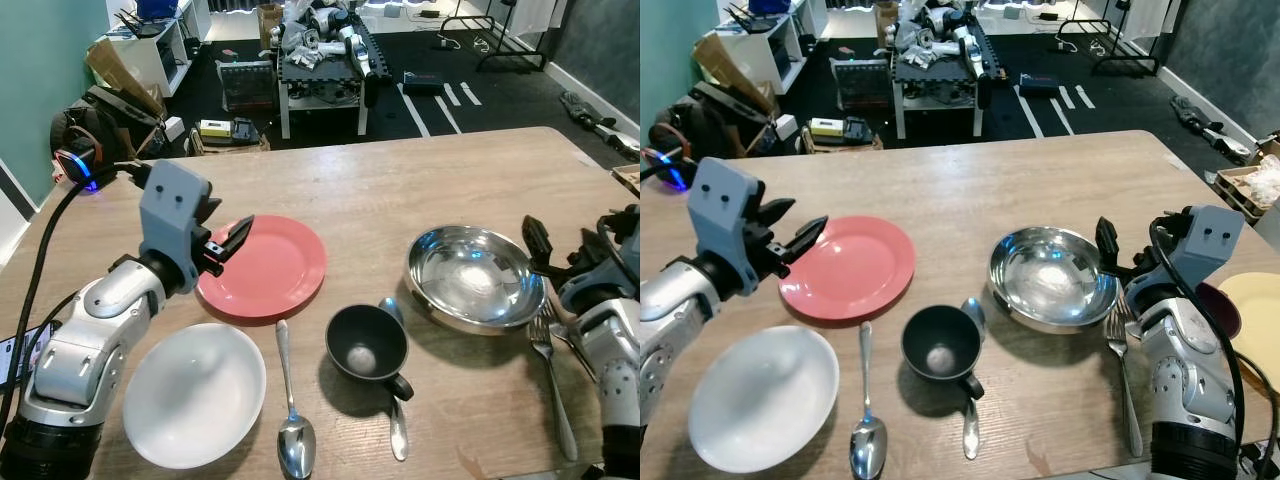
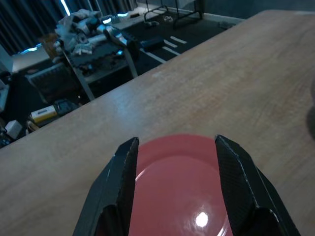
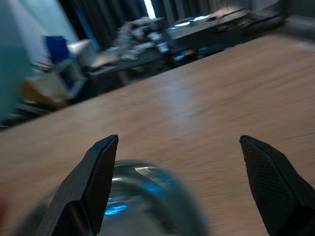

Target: Setting the table

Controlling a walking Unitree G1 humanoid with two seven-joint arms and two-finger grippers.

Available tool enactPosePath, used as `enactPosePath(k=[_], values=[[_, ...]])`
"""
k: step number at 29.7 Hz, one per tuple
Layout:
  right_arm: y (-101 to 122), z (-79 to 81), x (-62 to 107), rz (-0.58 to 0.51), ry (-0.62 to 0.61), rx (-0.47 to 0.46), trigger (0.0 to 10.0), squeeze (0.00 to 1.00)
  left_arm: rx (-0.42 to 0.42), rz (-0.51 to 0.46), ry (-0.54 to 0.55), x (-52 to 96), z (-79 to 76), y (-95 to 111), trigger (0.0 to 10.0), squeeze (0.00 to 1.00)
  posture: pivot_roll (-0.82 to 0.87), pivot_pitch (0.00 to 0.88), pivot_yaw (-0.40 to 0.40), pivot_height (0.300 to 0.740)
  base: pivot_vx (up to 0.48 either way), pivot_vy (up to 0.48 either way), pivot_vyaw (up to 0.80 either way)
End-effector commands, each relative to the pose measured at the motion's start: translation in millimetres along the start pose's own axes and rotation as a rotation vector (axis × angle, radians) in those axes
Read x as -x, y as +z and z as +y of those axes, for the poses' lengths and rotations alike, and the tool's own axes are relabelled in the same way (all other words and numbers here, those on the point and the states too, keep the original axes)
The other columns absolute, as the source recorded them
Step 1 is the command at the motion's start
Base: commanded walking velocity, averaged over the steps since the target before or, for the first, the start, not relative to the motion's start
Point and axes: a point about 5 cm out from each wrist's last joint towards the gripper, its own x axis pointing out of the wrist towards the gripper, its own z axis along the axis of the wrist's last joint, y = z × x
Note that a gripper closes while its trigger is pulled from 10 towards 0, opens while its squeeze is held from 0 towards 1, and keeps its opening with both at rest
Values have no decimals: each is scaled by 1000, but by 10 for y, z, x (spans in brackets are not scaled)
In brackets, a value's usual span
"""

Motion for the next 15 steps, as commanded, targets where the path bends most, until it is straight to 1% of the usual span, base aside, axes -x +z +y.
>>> enactPosePath(k=[1,3,4,5,6,8,9,11,13,14,15], values=[[-45,138,-23,4,61,-54,10000,0,-20,-3,-4,-29,-16,0,10000,0,91,33,97,740,0,0,0],[-90,333,-51,-26,105,-113,10000,0,-14,-30,3,-78,-57,41,10000,0,90,32,98,740,0,0,0],[-90,333,-51,-26,105,-113,10000,0,-14,-30,3,-78,-57,41,10000,0,90,32,98,740,0,0,0],[-99,469,-89,-78,88,-141,10000,0,6,-53,5,-114,-111,69,10000,0,93,29,98,740,0,0,0],[-99,469,-89,-78,88,-141,10000,0,6,-53,5,-114,-111,69,10000,0,93,29,98,740,0,0,0],[-93,610,-143,-134,52,-193,10000,0,29,-69,7,-151,-177,82,10000,0,91,26,97,740,0,0,0],[-93,610,-143,-134,52,-193,10000,0,29,-69,7,-151,-177,82,10000,0,91,26,97,740,0,0,0],[-96,801,-184,-149,86,-218,10000,0,72,-68,35,-173,-196,67,10000,0,89,23,97,740,0,0,0],[-116,920,-196,-146,116,-213,10000,0,95,-60,74,-173,-179,44,10000,0,90,25,94,740,0,0,0],[-140,970,-197,-135,129,-214,10000,0,104,-57,99,-172,-162,28,10000,0,91,24,92,740,0,0,0],[-140,970,-197,-135,129,-214,10000,0,104,-57,99,-172,-162,28,10000,0,91,24,92,740,0,0,0]])
